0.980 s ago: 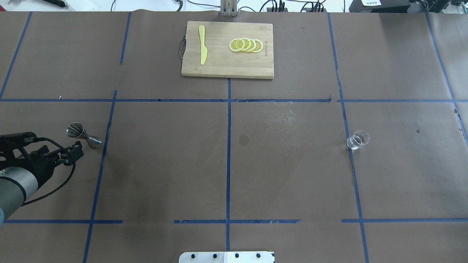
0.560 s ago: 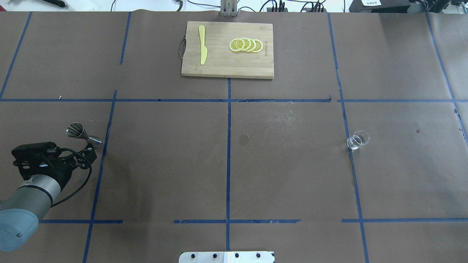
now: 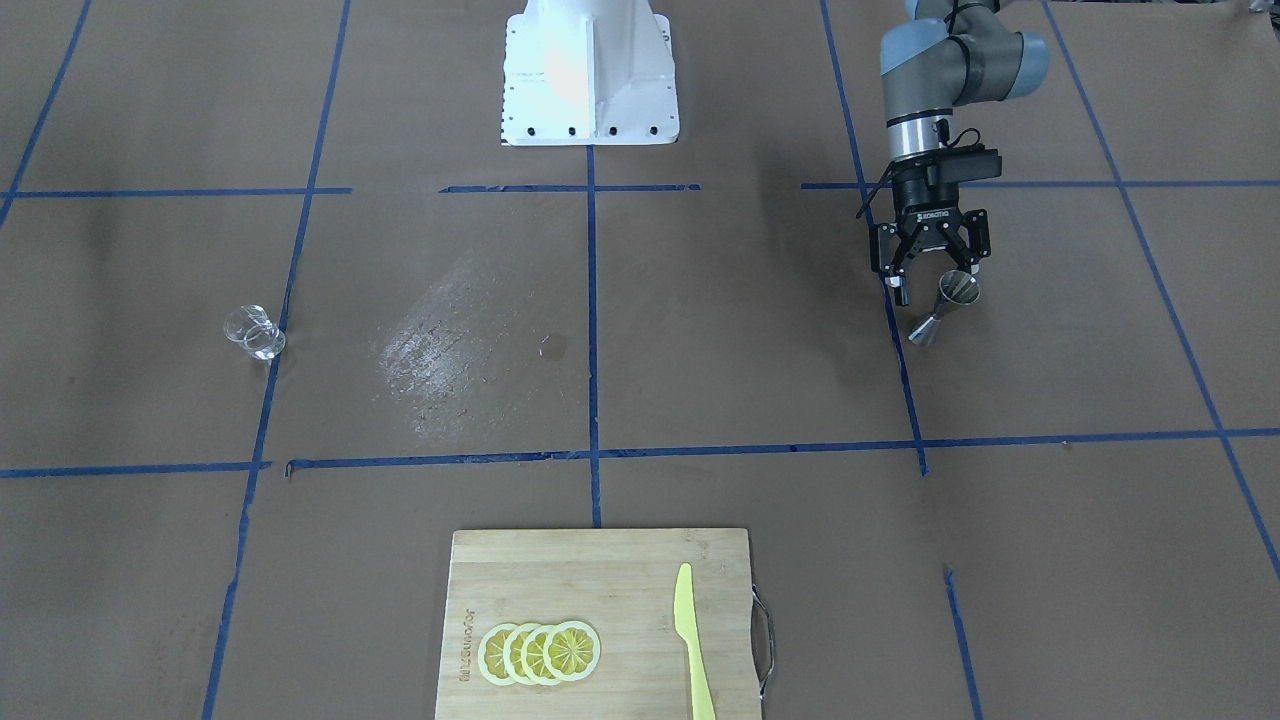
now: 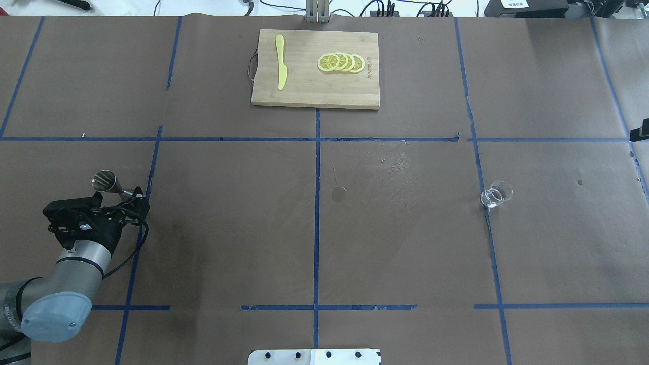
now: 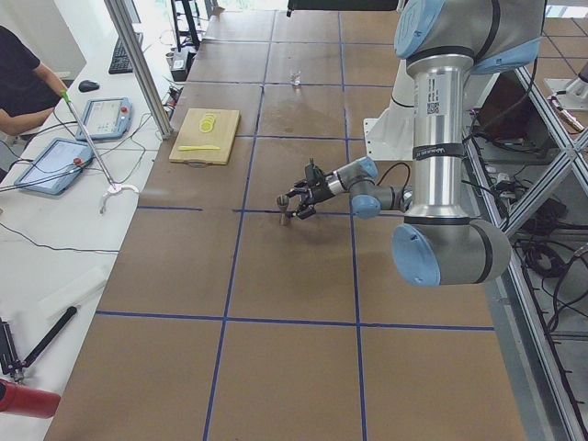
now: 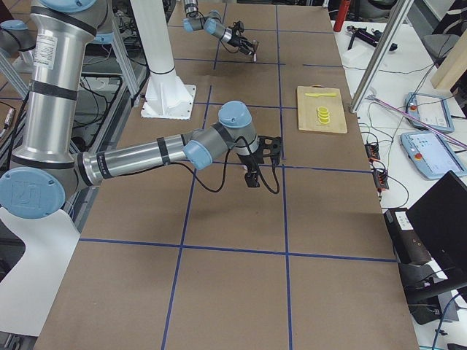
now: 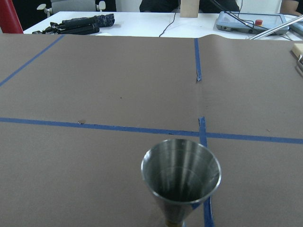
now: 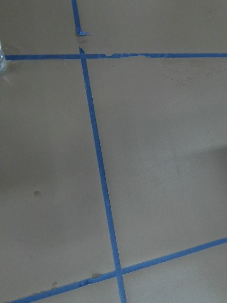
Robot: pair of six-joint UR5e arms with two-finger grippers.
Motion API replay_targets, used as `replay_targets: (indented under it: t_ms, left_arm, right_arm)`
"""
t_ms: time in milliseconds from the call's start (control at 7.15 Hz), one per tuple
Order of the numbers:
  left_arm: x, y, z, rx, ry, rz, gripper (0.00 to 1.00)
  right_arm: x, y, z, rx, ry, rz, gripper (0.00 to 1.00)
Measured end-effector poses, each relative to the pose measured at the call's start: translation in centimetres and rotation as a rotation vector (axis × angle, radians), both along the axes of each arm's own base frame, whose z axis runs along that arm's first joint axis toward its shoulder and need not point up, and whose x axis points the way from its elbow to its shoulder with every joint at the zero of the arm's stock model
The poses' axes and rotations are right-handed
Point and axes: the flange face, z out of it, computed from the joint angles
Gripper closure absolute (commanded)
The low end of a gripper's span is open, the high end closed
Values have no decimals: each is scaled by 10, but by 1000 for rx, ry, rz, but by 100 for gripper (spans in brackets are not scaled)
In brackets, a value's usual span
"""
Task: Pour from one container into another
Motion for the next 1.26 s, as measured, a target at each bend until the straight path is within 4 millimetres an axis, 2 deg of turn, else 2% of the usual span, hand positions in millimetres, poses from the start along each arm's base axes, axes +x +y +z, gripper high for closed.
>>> replay_targets:
  t_ms: [280,700,1120,1259]
  left_arm:
    - [8,-4,8,14,-23,-18,29]
    - [9,-6,16,25,-47,-31,44]
    - [12,-6,23,25,-61,-33,63]
    - [14,-7,22,25,-60,-33,63]
  right_arm:
    - [-16,2,-4,-6,-15,13,0]
    - [-33,6,-12,-11,-28,19,0]
    - [-39,7,-17,-12,-32,21,0]
    - [-39,7,-18,-11,-33,21,0]
